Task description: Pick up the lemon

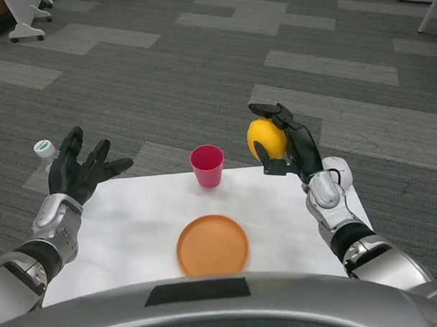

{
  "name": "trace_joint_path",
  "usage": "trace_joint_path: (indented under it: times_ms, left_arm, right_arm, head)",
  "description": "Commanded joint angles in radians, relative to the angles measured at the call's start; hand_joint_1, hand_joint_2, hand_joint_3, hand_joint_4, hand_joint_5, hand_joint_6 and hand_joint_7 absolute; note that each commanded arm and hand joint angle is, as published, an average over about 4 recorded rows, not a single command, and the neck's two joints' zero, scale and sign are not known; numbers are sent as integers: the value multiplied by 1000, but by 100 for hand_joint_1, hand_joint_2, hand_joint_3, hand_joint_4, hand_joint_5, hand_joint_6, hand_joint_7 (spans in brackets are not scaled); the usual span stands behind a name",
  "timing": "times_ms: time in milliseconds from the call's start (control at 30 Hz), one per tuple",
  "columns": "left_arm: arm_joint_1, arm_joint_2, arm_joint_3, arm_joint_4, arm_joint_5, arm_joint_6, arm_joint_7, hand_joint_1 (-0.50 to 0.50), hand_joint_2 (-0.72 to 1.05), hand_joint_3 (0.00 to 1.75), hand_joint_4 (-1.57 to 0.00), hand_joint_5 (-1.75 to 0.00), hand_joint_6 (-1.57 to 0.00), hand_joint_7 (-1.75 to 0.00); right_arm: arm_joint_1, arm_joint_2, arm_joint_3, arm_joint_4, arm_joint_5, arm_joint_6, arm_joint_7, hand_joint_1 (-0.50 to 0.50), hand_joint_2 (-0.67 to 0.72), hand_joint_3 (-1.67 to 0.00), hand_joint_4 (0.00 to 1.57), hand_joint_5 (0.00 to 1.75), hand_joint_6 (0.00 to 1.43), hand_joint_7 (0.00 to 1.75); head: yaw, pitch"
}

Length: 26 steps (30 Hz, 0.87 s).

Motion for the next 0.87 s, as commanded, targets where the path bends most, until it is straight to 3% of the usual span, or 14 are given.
trace_joint_path:
  times_ms: [33, 367, 533, 667, 867]
  left_arm:
    - [6, 12, 6, -3, 2, -12, -4, 50, 105, 9, -4, 0, 0, 0]
    - [6, 14, 7, -3, 3, -12, -4, 50, 103, 9, -4, 0, 0, 0]
    - [6, 15, 8, -3, 3, -12, -4, 50, 98, 2, -4, 0, 0, 0]
    - [6, 15, 9, -3, 3, -12, -4, 50, 105, 9, -4, 0, 0, 0]
    - [6, 15, 9, -3, 3, -12, -4, 50, 105, 3, -4, 0, 0, 0]
  right_arm:
    - [-35, -3, -2, -3, 11, -4, -6, -42, -56, -135, 43, 155, 49, 56]
    - [-34, -2, -2, -3, 11, -4, -9, -42, -60, -135, 43, 155, 49, 56]
    - [-33, 0, -3, -3, 11, -5, -12, -42, -56, -135, 43, 155, 51, 56]
    - [-33, 0, -4, -3, 11, -4, -14, -42, -59, -135, 45, 155, 51, 56]
    - [-29, 0, -3, -3, 11, -4, -15, -42, -60, -135, 46, 155, 51, 56]
  head:
    - [-2, 4]
    - [-14, 8]
    - [-12, 8]
    - [-13, 8]
    - [-13, 8]
